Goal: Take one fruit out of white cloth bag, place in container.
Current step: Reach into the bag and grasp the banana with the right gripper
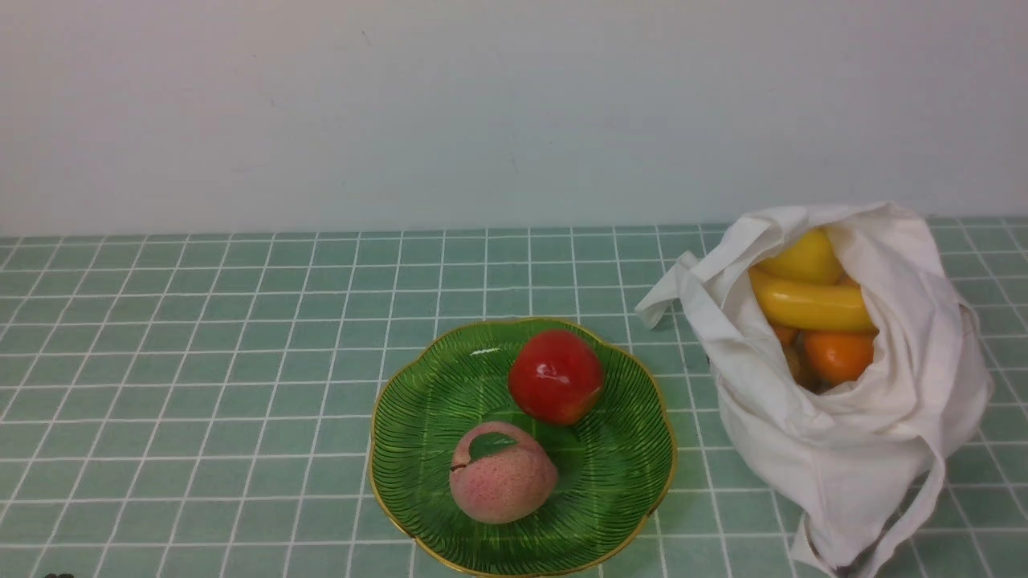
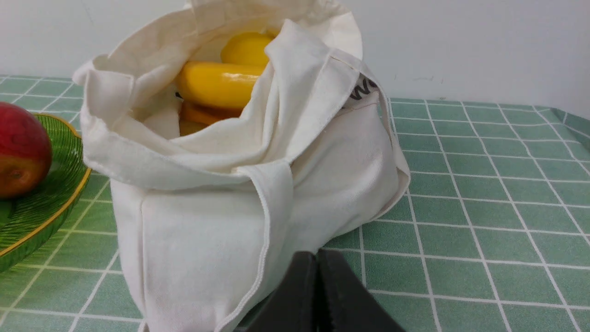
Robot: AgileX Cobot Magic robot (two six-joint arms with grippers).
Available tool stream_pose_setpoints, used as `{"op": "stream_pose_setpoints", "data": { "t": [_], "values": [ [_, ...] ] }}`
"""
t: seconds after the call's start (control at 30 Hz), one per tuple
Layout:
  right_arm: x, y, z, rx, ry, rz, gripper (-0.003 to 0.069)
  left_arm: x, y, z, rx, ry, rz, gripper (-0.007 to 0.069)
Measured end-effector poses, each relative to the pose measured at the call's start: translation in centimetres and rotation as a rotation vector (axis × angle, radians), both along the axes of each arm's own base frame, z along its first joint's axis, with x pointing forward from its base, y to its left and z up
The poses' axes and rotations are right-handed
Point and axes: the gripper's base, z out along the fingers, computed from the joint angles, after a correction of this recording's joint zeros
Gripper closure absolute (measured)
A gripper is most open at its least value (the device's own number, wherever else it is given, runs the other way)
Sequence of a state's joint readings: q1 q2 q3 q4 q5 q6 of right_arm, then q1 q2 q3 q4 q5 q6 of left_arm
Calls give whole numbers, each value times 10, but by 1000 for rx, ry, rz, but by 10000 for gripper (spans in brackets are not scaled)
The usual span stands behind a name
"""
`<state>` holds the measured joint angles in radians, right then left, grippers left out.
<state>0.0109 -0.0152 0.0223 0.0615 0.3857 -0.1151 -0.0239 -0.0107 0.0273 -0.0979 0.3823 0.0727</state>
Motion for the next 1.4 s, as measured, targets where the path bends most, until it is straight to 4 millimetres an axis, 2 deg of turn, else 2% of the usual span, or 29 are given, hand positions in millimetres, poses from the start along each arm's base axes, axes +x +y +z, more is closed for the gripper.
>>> {"op": "stream_pose_setpoints", "data": {
  "t": [1.13, 1.27, 1.37, 1.4],
  "values": [
    [0, 0, 0, 7, 0, -1, 673, 0, 0, 0, 0, 0, 0, 632],
    [1, 3, 5, 229, -62, -10, 673, 0, 0, 0, 0, 0, 0, 632],
    [2, 2, 18, 553, -191, -38, 673, 0, 0, 0, 0, 0, 0, 632],
    [2, 1, 19, 615, -209, -45, 673, 0, 0, 0, 0, 0, 0, 632]
  ]
}}
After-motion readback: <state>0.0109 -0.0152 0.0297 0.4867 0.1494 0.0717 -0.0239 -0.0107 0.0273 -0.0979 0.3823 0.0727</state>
